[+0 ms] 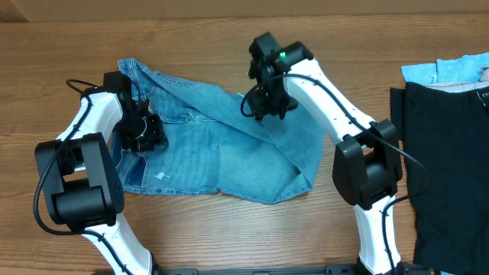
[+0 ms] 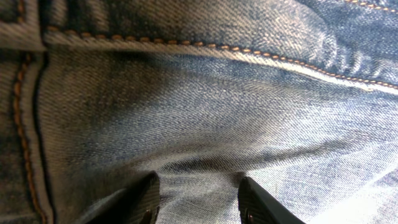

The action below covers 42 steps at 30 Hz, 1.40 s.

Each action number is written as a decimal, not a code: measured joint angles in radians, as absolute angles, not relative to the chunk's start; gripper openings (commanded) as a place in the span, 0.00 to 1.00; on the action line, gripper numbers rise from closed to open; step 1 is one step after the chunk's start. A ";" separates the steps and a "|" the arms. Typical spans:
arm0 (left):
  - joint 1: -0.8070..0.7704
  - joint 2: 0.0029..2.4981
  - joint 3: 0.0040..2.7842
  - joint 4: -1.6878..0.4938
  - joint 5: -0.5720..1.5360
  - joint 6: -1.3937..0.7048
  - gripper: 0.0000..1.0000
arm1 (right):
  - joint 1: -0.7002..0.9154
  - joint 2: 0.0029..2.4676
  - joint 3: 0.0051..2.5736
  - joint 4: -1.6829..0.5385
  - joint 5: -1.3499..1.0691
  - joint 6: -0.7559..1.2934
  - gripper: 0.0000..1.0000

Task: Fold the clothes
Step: 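Reach the right gripper to the frayed leg hem and grasp it, then pull the frayed leg hem rightward with the right gripper to straighten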

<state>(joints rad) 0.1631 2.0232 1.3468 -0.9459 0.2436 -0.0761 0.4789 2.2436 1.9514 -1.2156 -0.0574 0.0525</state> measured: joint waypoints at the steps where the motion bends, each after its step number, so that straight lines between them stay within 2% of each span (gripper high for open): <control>1: 0.163 2.023 1.347 -0.946 0.244 -0.076 0.47 | 0.478 2.244 1.910 -1.151 -0.043 0.060 0.65; 5: 0.163 2.023 1.347 -0.946 0.244 -0.076 0.47 | 0.478 2.244 1.838 -1.014 -0.037 0.075 0.63; 8: 0.163 2.023 1.347 -0.945 0.245 -0.076 0.48 | 0.478 2.244 1.838 -0.957 -0.041 0.096 0.51; 26: 0.163 2.022 1.347 -0.945 0.255 -0.076 0.52 | 0.506 2.244 1.744 -0.788 -0.045 0.105 0.47; 27: 0.163 2.022 1.347 -0.945 0.255 -0.076 0.52 | 0.506 2.244 1.742 -0.786 -0.044 0.105 0.35; 28: 0.163 2.022 1.347 -0.945 0.255 -0.076 0.52 | 0.506 2.244 1.742 -0.786 -0.045 0.105 0.04; 32: 0.163 2.022 1.347 -0.945 0.251 -0.076 0.45 | 0.505 2.244 1.745 -0.798 -0.042 0.107 0.04; 35: 0.163 2.022 1.346 -0.945 0.243 -0.076 0.45 | 0.482 2.234 1.868 -0.957 -0.037 0.143 0.04; 42: 0.163 2.022 1.346 -0.944 0.243 -0.076 0.46 | 0.234 1.946 2.022 -1.262 0.012 0.210 0.04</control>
<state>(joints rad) 0.1631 2.0224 1.3457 -0.9443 0.2428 -0.0761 0.2340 1.9465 2.0220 -1.2621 0.0116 0.2100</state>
